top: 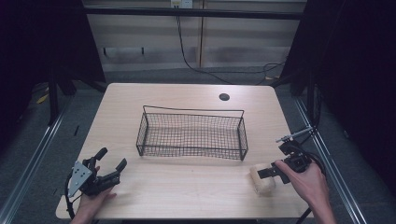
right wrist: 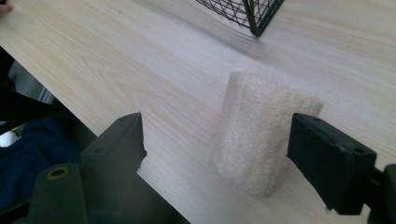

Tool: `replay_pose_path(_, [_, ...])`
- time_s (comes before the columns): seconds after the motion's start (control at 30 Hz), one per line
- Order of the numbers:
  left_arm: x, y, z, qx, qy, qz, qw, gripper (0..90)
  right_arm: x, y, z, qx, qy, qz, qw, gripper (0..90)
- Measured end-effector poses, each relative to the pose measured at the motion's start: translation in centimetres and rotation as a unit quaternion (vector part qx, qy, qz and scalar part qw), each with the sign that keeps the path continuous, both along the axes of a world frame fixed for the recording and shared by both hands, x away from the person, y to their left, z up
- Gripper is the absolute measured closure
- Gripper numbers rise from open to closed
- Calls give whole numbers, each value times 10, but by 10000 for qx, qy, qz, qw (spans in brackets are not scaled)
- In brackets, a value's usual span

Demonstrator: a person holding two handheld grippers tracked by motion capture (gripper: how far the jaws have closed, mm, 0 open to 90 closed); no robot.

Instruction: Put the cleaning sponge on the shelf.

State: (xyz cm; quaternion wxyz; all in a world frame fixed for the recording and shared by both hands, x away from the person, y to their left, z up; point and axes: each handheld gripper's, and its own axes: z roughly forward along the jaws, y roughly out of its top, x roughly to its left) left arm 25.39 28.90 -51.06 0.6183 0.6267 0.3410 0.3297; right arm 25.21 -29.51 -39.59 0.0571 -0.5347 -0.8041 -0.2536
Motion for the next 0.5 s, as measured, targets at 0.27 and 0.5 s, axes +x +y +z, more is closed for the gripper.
replay_pose_path(0.27, [0, 0, 0, 1, 0, 0, 10000, 161, 7, -4, -7, -218, 277, -16, 9994, 191])
replay_pose_path(0.5, [0, 0, 0, -1, 1, 0, 10000, 161, 15, -3, -15, -373, 429, 61, 9984, 202])
